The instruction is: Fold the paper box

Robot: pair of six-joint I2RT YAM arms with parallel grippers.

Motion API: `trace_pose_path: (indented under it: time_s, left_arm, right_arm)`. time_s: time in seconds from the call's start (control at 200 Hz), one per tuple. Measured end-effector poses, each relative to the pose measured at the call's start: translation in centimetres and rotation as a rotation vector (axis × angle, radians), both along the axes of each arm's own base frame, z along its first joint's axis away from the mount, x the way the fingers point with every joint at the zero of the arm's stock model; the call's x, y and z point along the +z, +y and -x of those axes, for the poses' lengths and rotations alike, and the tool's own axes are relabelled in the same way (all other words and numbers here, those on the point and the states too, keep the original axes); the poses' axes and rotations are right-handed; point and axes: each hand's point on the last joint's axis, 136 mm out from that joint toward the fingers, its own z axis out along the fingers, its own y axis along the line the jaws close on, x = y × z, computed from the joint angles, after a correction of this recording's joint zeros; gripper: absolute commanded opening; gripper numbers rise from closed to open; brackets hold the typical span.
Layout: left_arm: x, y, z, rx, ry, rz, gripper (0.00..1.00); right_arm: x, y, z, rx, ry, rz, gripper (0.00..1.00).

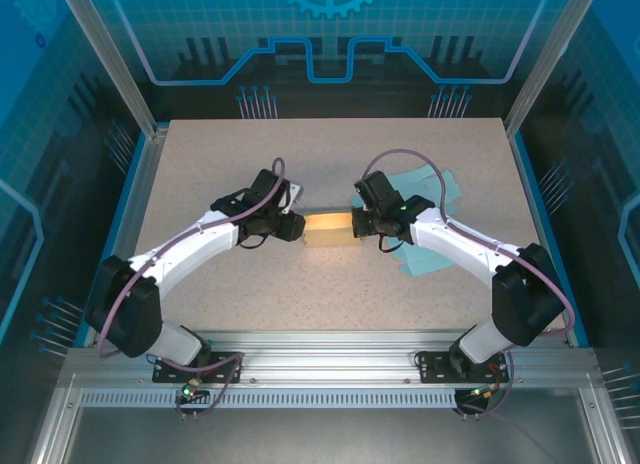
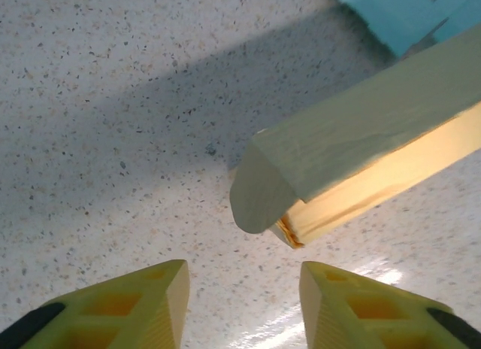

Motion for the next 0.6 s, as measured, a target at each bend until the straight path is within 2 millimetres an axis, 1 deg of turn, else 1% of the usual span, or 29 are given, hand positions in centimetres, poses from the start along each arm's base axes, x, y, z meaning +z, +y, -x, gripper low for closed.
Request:
trace_pose_path:
  time_s: [0.045, 0.105, 0.15, 0.275, 0.355, 0.595]
  left_arm:
    - [-0.6, 0.0, -0.3, -0.002, 0.010, -0.020, 0.34]
    - [-1.3, 0.1, -0.8, -0.008, 0.019, -0.048, 0.31]
    - [-1.6, 0.1, -1.1, -0.007, 0.025, -0.060, 0.26]
    - [-1.6, -0.1, -1.9, -0.017, 0.013, -0.076, 0.07]
    - [-1.3, -0.1, -2.2, -0.017, 0.005, -0.074, 0.00]
    - [-0.3, -0.4, -2.7, -0.025, -0.015, -0.067, 0.00]
  right_arm:
    - [0.0, 0.0, 0.0, 0.000, 0.001, 0.000, 0.00]
    - [0.0, 0.0, 0.1, 0.001, 0.004, 0.001, 0.00]
    - [-0.1, 0.0, 0.1, 0.002, 0.005, 0.001, 0.00]
    - [0.0, 0.0, 0.1, 0.002, 0.008, 0.001, 0.00]
    - [0.3, 0.1, 0.1, 0.004, 0.010, -0.001, 0.00]
    - [1.3, 0.3, -0.1, 0.005, 0.013, -0.002, 0.00]
